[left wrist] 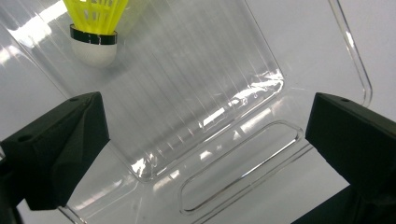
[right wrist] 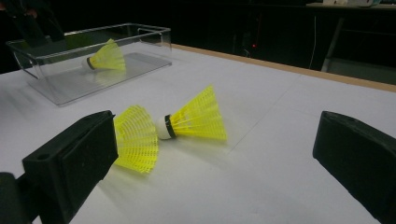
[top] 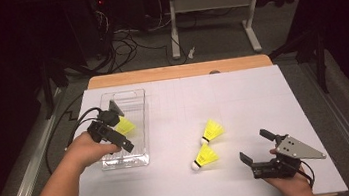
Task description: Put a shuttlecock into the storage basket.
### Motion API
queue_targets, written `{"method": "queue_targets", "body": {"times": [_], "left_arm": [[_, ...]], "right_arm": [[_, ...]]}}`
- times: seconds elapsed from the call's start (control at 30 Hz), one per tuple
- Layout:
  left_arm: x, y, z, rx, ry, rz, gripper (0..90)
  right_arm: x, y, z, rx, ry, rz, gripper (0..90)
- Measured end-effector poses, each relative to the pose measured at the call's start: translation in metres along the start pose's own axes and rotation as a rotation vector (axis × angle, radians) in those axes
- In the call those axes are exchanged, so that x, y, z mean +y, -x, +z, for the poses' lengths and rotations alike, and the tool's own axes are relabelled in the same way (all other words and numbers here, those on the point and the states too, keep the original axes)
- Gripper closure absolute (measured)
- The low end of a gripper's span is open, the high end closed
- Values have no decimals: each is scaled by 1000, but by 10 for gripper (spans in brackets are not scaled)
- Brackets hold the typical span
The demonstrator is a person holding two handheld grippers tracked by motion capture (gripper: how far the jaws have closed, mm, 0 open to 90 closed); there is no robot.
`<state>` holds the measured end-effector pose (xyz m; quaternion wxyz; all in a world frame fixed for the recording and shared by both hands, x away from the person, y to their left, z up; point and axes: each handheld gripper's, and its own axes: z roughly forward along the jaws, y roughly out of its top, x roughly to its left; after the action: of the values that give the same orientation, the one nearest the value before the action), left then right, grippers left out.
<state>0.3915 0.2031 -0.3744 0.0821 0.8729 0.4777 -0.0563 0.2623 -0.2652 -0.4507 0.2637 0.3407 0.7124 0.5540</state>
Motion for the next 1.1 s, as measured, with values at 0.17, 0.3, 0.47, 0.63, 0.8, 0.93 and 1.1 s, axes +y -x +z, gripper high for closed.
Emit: {"method": "queue_targets", "body": {"times": [0.17,0.3,0.47,0.63,0.8,0.93,1.1], "left_arm": [[-4,2,-7,-12,9,4,1],[-7,7,-9,-7,2,14,1],[-8,14,-9,-9,1,36,1],[-7,24,-7,-14,-2,61,2],[-7,30,-7,-9,-14,80,4],[-8,33,-7,-11,-12,86,4],[-8,35,-8,-10,-18,96,4]], "right_arm": [[0,0,0,-3,-3,3,6],[-1,1,1,-4,-5,3,6],[-1,1,1,-4,-5,3,6],[-1,1,1,-5,-5,3,6],[-1,1,1,-7,-4,6,6],[0,1,1,-8,-1,5,6],[-1,3,2,-14,-2,19,6]]}}
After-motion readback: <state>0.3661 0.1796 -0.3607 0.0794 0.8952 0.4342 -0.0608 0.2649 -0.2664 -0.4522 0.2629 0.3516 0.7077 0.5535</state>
